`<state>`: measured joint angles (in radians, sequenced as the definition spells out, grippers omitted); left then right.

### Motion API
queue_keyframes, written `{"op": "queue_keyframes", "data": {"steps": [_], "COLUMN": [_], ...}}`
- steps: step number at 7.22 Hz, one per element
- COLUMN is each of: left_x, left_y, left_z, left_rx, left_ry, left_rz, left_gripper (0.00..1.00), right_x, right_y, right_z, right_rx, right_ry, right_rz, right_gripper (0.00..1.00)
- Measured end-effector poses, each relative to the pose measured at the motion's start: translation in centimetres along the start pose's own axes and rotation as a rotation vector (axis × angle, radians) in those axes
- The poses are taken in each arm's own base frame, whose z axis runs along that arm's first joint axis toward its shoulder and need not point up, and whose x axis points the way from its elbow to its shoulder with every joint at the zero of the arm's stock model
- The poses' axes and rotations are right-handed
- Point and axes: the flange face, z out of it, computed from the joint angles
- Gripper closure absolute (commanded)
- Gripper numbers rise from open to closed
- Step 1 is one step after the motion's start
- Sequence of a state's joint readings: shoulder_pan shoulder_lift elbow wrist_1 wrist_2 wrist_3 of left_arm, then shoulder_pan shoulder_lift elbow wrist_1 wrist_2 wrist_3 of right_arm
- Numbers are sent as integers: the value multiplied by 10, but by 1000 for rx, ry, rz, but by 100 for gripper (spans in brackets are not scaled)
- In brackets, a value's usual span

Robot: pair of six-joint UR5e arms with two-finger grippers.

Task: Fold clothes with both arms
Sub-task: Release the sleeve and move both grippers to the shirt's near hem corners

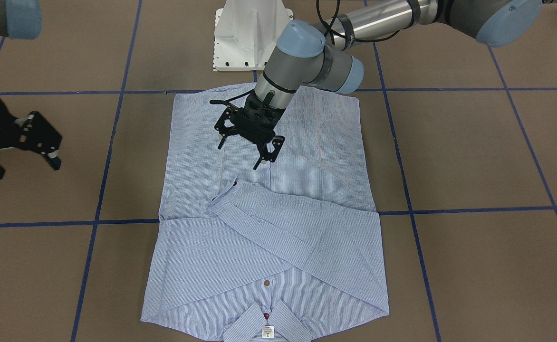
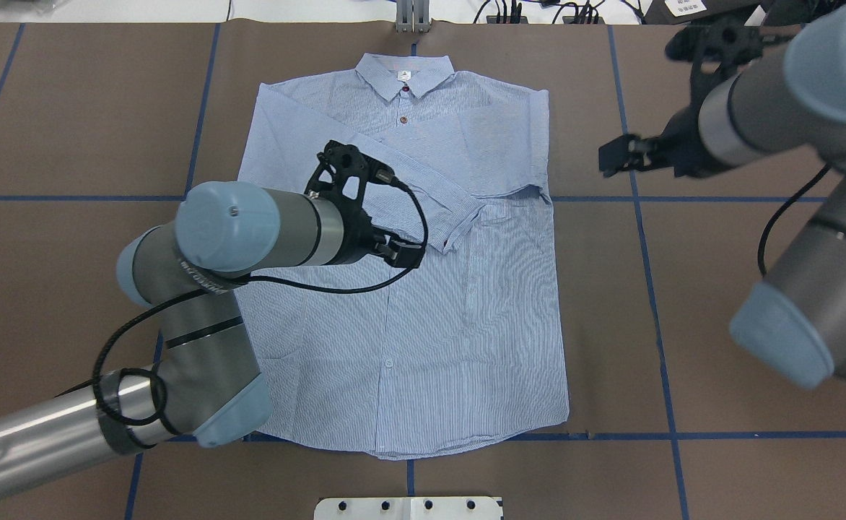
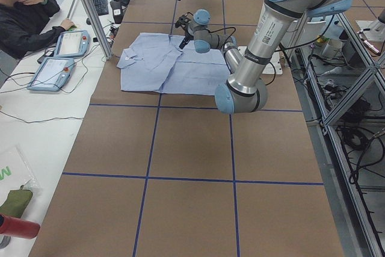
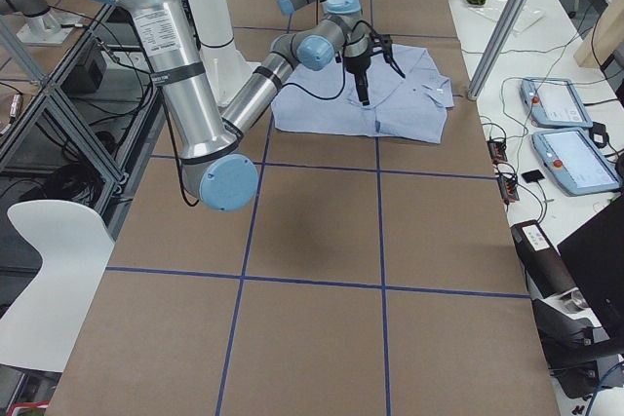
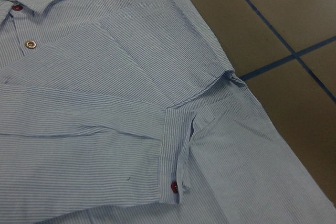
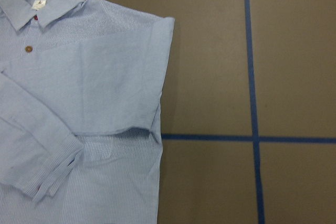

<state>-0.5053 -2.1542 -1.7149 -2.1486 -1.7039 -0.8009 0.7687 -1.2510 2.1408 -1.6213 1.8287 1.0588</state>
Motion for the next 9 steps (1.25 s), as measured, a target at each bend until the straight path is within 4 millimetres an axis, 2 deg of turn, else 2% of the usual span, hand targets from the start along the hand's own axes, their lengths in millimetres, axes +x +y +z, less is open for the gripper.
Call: {"op": "queue_keyframes", "data": {"steps": [1,2,3,4,5,6,7,8,9], "left_x": [-22,-50,-75,-92,-92,-82,-74,-71,-73], "left_y": [24,55,84,112,140,167,190,208,221], "left_z": [-21,-49,-81,-105,-113,-110,-106,-100,-92], "left_rx": [-9,-26,-40,-57,-62,-60,-69,-80,-87], "left_ry": [-13,-37,-60,-86,-103,-112,-122,-139,-162], "left_rz": [18,16,-17,-107,-216,-312,-381,-422,-438], "left_gripper": [0,0,0,0,0,0,0,1,6], "right_x": [-22,-37,-43,-29,-1,19,26,29,29], "right_y": [56,103,142,177,201,212,216,216,216], "right_z": [8,14,22,34,43,46,46,45,45], "right_rx": [19,28,38,58,71,77,79,79,79], "right_ry": [10,7,-12,-47,-68,-70,-72,-75,-75], "right_rz": [40,69,98,115,121,121,122,121,122], "right_gripper": [0,0,0,0,0,0,0,0,0]}}
